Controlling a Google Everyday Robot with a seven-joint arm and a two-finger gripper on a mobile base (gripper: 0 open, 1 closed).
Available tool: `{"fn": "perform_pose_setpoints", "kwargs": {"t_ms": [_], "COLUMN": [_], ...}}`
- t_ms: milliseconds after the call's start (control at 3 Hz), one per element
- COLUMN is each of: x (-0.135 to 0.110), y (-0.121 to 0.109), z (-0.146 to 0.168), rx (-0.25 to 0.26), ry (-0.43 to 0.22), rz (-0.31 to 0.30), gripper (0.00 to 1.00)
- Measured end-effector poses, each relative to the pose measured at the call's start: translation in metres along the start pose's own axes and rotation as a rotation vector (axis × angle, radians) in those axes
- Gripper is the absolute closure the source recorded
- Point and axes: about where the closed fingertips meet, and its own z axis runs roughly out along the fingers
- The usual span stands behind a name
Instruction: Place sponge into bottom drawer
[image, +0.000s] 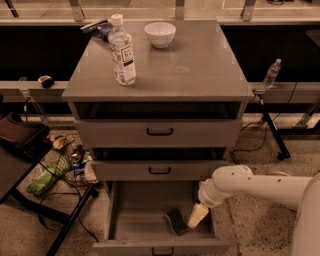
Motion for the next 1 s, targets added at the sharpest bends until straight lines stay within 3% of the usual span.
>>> {"fn": "perform_pose_setpoints", "kwargs": {"t_ms": [333, 667, 1000], "x": [-0.04, -0.044, -0.005], "y": [-0.006, 0.034, 0.1], "z": [-0.044, -0.118, -0.173], "rx": [0.153, 0.271, 0.313], "ry": [0.033, 0.031, 0.032], "rz": [-0.141, -0.176, 0.002], "gripper": [0.0, 0.0, 0.0]}}
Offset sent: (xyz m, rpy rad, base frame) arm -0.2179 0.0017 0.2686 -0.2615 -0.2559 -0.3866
